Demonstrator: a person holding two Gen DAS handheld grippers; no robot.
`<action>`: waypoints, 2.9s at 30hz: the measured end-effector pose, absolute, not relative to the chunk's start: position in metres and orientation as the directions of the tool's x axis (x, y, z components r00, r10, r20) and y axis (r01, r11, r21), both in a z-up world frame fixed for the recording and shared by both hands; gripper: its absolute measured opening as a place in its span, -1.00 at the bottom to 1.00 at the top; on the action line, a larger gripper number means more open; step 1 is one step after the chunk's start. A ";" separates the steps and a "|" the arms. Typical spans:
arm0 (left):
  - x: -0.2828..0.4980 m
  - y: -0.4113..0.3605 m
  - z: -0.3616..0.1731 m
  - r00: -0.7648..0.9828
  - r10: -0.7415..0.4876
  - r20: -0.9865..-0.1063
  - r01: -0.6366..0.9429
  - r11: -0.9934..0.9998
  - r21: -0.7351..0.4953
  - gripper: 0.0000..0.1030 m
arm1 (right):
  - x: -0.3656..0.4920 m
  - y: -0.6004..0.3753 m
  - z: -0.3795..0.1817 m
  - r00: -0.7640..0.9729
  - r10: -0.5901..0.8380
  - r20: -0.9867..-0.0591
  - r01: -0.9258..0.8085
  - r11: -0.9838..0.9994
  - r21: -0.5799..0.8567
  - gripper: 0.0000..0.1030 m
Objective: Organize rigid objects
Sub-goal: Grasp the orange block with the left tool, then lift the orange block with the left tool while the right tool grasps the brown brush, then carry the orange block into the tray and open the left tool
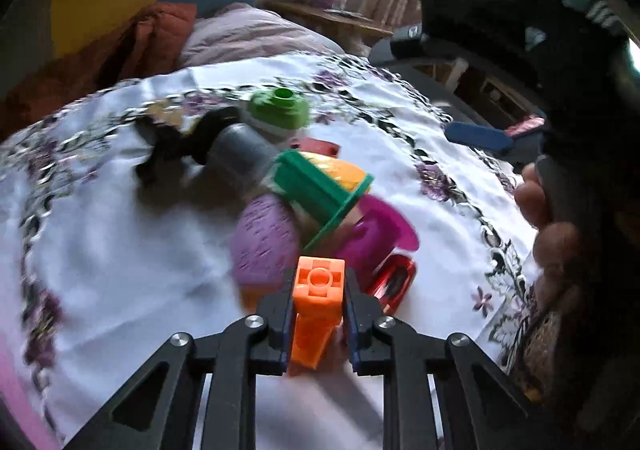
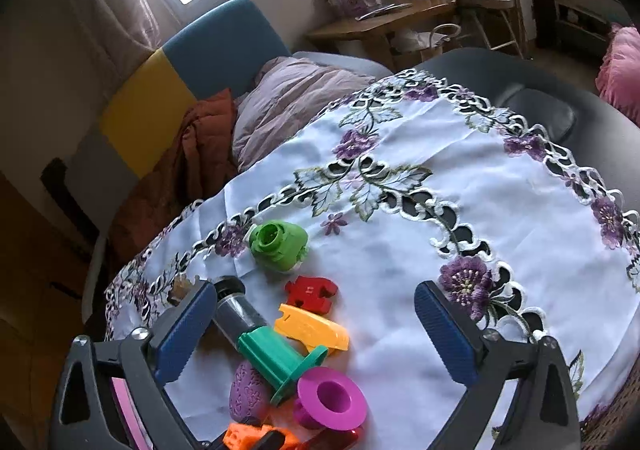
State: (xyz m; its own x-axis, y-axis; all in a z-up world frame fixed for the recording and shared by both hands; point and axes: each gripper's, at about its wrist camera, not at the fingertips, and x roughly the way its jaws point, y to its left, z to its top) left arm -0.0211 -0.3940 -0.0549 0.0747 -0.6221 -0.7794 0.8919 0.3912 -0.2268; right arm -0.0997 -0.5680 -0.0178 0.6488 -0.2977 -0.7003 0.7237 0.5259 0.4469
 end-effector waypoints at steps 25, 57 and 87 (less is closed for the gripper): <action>-0.010 -0.305 -0.066 0.144 -0.631 -0.762 0.822 0.505 -0.262 -0.61 | -0.030 -0.504 -0.021 0.597 -0.177 -0.783 0.524 0.825 0.213 0.00; -0.027 -0.214 0.001 0.185 -0.720 -0.669 0.778 0.523 -0.348 -0.61 | 0.068 -0.402 -0.058 0.465 0.085 -0.881 0.051 0.991 0.123 -0.17; 0.227 -0.098 -0.044 0.470 -0.311 -0.826 0.323 0.931 -0.167 -0.48 | 0.056 -0.399 -0.067 0.508 0.056 -0.860 0.037 0.996 0.087 -0.16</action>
